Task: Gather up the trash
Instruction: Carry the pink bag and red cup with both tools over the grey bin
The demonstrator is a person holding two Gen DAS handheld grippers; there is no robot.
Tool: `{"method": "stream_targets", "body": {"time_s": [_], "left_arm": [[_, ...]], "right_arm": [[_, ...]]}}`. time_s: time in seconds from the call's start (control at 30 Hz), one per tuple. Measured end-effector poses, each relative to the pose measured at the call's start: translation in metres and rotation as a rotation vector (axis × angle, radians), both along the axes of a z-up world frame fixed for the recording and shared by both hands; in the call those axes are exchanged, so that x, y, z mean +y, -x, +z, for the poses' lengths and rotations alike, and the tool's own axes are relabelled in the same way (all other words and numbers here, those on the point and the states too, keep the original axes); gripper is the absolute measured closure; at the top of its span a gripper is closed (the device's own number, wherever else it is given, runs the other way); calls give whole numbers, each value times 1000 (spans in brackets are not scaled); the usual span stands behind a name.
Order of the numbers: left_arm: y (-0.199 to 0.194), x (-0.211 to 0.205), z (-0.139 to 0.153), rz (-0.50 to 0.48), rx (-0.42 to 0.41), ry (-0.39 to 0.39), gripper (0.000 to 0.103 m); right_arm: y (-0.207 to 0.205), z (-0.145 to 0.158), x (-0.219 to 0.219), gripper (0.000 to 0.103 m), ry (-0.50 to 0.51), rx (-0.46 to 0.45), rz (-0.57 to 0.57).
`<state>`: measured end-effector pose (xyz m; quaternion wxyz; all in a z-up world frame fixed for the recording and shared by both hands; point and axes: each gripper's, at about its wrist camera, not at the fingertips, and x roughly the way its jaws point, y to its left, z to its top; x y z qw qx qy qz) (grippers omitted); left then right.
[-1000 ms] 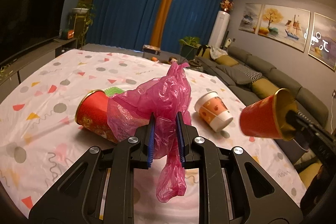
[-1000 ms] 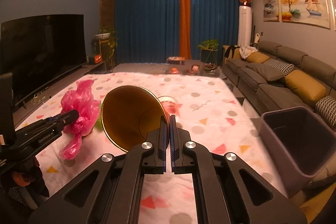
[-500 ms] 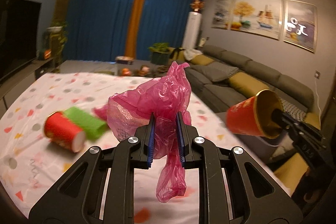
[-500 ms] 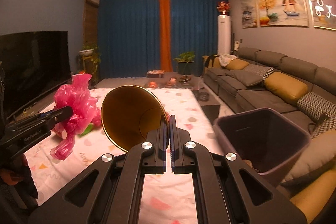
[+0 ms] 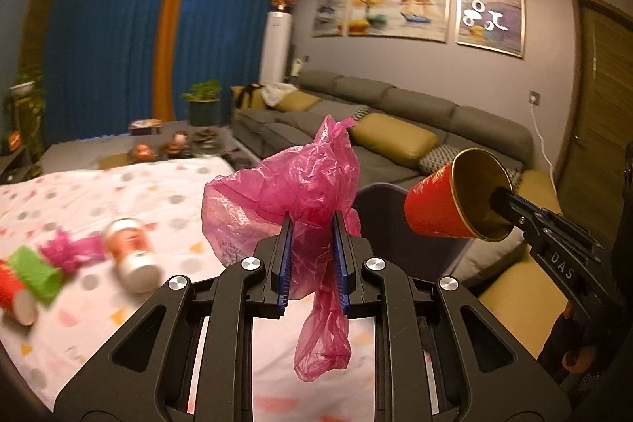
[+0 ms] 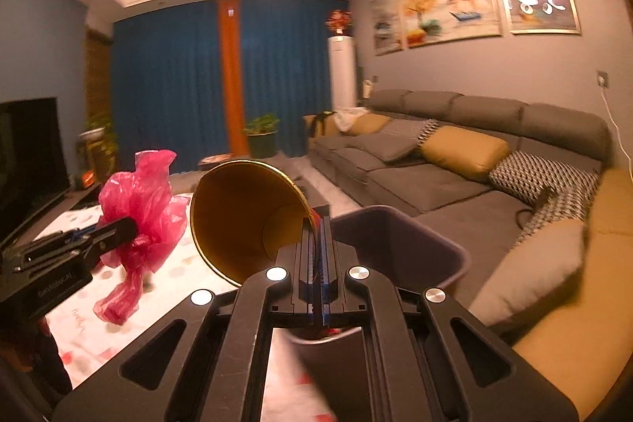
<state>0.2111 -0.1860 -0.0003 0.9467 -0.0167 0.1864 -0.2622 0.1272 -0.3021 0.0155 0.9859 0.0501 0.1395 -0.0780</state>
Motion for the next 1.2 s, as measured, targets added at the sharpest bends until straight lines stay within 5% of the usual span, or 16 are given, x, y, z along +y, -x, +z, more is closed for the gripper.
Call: {"method": "stream_targets", "body": {"time_s": [0.4,1.2], "left_arm": [[-34,-68,-24,-105,38,-25,86],[-73,-93,-45,-152,115,-10,86]], "right_arm": [[-8,-26,-41,99,-52,21,-83],[-29,-36,-37,99,-88,49,-98]]}}
